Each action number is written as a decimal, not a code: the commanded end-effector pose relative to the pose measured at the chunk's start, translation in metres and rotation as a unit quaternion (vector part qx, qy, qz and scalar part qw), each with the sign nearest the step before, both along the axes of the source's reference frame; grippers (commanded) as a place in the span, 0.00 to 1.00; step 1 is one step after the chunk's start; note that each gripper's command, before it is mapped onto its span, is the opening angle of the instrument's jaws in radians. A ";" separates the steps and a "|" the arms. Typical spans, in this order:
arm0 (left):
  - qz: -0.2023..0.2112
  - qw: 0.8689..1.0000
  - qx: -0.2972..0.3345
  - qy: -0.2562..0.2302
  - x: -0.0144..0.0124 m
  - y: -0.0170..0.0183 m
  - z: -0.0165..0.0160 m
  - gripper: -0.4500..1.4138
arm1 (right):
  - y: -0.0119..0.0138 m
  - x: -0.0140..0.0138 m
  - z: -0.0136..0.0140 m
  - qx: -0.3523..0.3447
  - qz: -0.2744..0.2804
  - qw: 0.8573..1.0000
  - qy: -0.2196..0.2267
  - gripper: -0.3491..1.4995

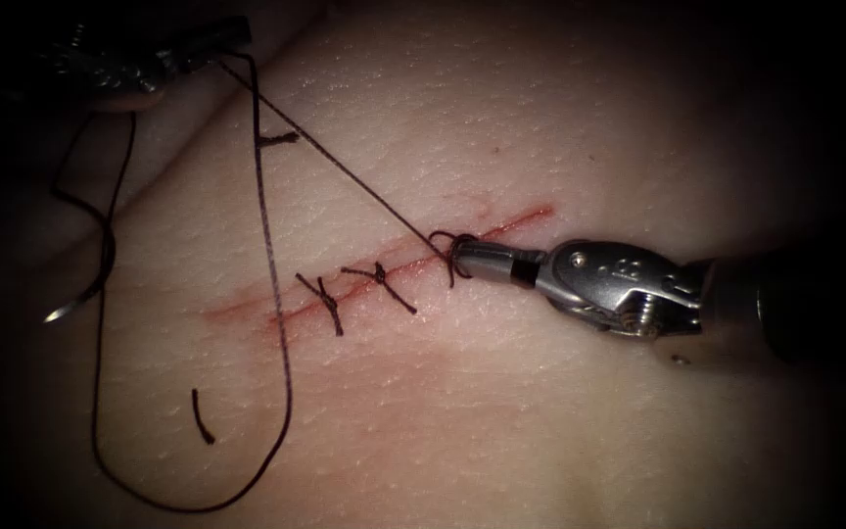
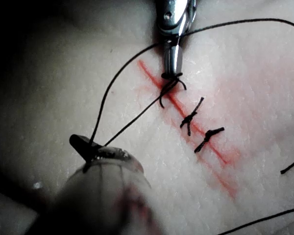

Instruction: Wound Closure

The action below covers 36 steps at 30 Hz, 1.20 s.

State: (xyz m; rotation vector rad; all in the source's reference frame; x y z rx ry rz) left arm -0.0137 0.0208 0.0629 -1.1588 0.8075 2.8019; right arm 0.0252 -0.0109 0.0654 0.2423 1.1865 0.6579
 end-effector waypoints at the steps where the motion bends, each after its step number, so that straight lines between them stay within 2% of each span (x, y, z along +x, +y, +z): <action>1: -0.010 1.000 0.002 0.012 -0.0002 0.0007 0.0008 0.00 | -0.0009 0.0007 0.0002 0.001 -0.003 1.000 0.003 0.00; 13: -0.032 0.998 0.004 0.045 0.0021 0.0063 0.0051 0.00 | -0.0032 0.0009 -0.0004 -0.002 -0.009 1.000 0.007 0.00; 36: -0.059 0.996 0.002 0.060 0.0060 0.0191 0.0118 0.00 | -0.0063 -0.0001 -0.0011 -0.007 -0.027 1.000 0.009 0.00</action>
